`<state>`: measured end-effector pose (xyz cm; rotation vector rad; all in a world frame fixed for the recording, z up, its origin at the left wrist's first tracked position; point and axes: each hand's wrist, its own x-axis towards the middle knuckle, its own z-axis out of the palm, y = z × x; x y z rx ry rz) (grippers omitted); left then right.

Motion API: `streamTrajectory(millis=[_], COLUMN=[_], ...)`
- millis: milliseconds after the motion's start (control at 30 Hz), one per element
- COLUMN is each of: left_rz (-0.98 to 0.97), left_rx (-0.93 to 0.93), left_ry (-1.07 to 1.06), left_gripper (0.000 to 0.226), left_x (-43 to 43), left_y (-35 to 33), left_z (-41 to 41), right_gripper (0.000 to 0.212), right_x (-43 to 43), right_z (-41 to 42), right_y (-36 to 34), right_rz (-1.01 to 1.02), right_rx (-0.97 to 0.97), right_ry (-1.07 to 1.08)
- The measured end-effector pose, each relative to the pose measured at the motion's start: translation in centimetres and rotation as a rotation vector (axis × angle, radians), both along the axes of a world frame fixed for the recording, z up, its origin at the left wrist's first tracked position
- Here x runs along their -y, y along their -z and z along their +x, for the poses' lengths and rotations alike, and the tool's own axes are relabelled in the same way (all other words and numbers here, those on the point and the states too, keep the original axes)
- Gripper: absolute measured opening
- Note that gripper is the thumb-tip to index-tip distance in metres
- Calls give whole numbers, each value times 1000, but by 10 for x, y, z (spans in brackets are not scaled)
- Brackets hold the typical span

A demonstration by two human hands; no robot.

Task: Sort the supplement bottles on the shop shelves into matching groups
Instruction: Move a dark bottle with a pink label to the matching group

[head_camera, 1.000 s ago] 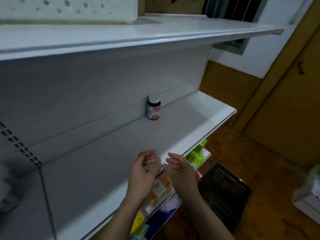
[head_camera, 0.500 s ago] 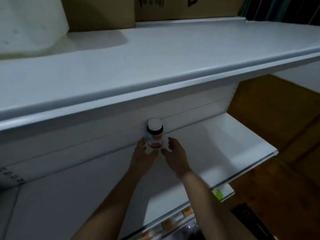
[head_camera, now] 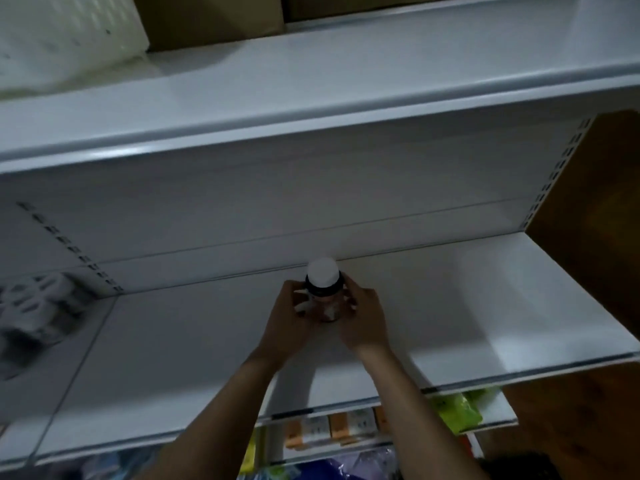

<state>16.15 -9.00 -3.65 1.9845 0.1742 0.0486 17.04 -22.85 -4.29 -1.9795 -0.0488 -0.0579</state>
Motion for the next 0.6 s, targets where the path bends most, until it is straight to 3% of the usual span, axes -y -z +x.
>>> streamTrajectory(millis=[100, 267, 467, 600], left_rz=[-12, -84, -298, -407], left_rx=[-4, 45, 126, 154], left_ry=[-24, -18, -165, -218], left_gripper=[29, 32, 29, 44], left_x=[-3, -13, -42, -70], left_y=[2, -4, -26, -43], left_z=[-36, -107, -211, -283], right_gripper=[27, 54, 53, 56], right_x=[-7, -18, -49, -80], right_z=[-37, -103, -202, -276], right_y=[-3, -7, -43, -58], right_rz=[138, 136, 202, 241], right_rx=[10, -117, -155, -90], right_ry=[-56, -151, -199, -220])
